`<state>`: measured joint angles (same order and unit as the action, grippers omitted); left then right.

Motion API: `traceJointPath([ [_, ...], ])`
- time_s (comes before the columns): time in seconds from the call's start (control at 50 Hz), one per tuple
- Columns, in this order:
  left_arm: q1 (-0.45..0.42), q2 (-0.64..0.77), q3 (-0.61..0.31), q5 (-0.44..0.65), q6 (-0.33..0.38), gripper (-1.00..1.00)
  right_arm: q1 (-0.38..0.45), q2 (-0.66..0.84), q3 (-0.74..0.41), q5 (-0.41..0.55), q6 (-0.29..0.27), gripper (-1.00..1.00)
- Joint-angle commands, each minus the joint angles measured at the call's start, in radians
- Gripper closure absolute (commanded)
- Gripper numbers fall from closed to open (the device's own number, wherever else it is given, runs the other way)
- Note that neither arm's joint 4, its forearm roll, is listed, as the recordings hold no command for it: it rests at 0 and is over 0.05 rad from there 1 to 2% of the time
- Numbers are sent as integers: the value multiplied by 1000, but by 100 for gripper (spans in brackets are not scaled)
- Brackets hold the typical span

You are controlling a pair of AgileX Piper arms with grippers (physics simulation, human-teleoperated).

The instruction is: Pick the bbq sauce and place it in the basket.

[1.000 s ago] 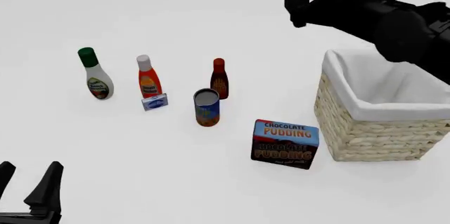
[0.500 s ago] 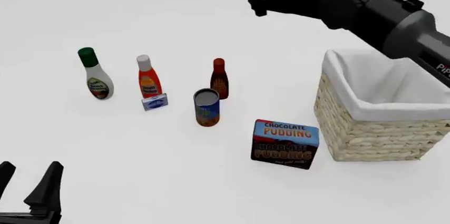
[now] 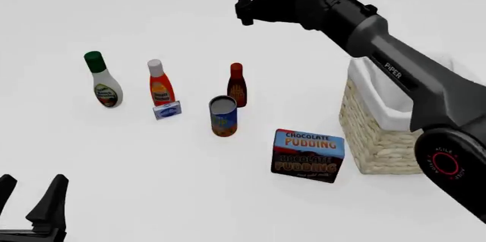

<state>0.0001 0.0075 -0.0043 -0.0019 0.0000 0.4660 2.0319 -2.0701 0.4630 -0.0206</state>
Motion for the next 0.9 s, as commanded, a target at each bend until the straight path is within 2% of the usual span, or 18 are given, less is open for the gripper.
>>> traceJointPath([
  [0.02,0,0,0,0,0,-100,22,134,-146,57,15,-100],
  [0.4,0,0,0,0,0,-100,31,292,-300,133,13,-100],
  [0.58,0,0,0,0,0,-100,28,362,-398,184,9,-100],
  [0.6,0,0,0,0,0,-100,30,411,-436,210,7,-100],
  [0.7,0,0,0,0,0,-100,25,457,-497,251,1,-100],
  [0.9,0,0,0,0,0,-100,19,477,-495,272,-1,-100],
])
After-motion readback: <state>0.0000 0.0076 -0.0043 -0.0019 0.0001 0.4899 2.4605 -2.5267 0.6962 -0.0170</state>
